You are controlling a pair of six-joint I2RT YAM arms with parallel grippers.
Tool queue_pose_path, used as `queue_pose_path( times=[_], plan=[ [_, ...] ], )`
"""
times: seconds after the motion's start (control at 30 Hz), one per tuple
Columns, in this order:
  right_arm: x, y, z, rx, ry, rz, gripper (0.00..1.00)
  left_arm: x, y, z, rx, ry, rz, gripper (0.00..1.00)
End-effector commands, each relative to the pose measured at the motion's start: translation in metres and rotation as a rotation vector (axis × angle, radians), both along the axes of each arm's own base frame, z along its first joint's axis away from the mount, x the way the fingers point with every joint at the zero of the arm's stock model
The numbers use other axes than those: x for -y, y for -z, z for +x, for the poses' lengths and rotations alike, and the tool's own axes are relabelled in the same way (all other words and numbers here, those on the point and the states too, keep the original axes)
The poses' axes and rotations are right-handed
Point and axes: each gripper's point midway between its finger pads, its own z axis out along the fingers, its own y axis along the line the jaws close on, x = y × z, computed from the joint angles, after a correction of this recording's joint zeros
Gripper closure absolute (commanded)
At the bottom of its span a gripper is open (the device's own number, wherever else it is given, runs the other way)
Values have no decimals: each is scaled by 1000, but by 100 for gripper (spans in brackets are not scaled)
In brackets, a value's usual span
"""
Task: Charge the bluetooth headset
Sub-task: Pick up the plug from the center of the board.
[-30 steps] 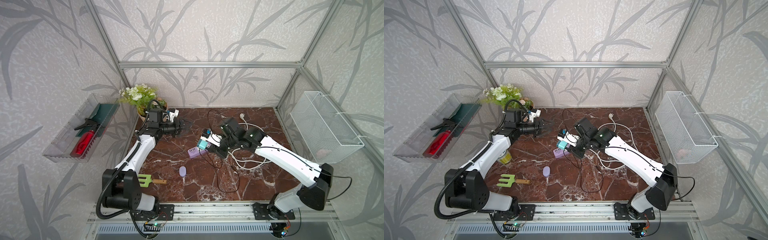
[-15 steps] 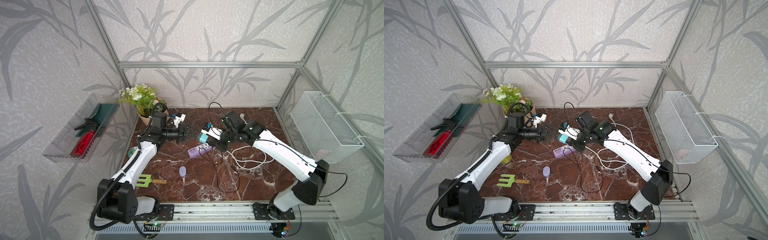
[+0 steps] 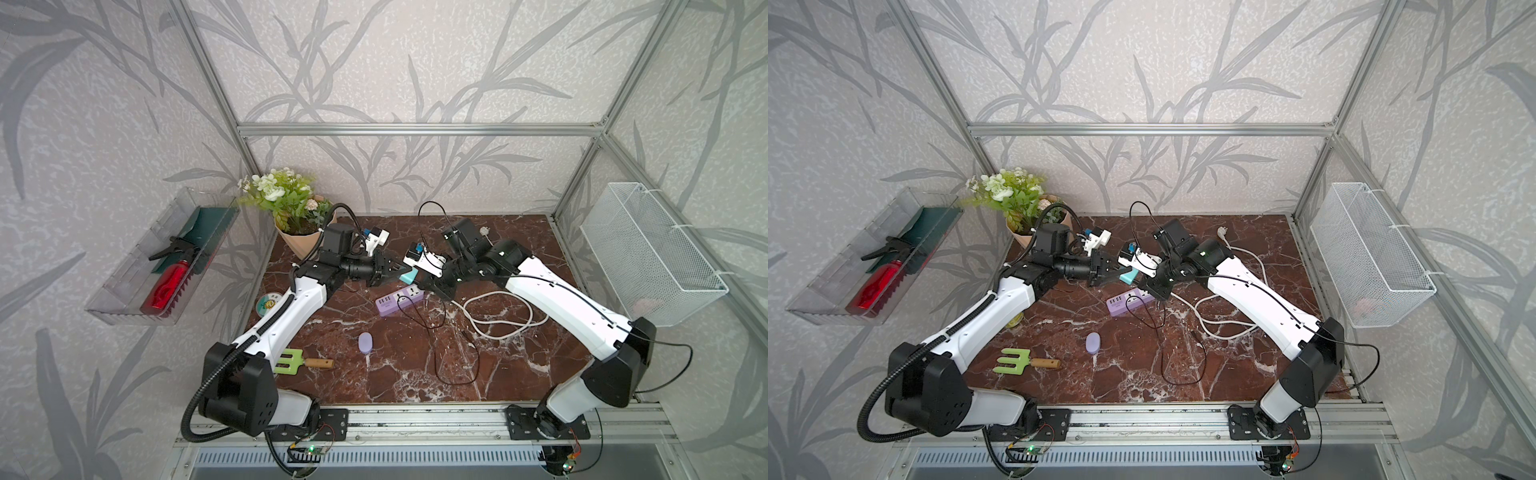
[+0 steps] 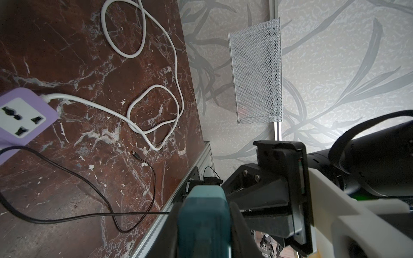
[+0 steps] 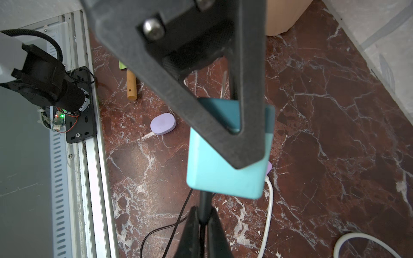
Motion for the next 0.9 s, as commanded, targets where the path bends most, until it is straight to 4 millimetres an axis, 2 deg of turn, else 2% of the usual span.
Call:
queue_pose_path(
  times=[0.0,0.03,0.13,0.17,0.27,0.4,0.5,0.57,0.6,0.67,0.77,0.87],
  plan=[
    [-2,-17,12,38,20,64,95,3,-8,2,29,-1,0,83],
    [0,-18,15,41,37,71,86,3,-9,3,32,-6,-1,83],
    [5,-23,20,35,82,106,44,4,-15,9,48,-27,-17,88],
    [7,-25,21,36,104,121,35,4,-18,13,57,-42,-25,88],
    [14,-38,25,53,179,189,27,6,-25,26,85,-82,-52,89],
    [35,-71,26,66,340,335,26,6,-32,45,113,-135,-65,92],
    [52,-101,16,57,448,490,42,5,-44,63,167,-203,-89,94],
    [58,-115,4,10,487,591,55,2,-53,74,216,-258,-108,94],
    [57,-119,-1,-23,488,630,58,0,-57,79,235,-280,-116,94],
    [48,-119,-14,-108,466,681,58,-3,-68,89,280,-330,-148,95],
    [27,-103,-26,-214,454,700,56,-5,-89,97,344,-369,-210,96],
    [7,-89,-23,-327,445,768,54,-5,-109,101,388,-389,-272,96]
  ],
)
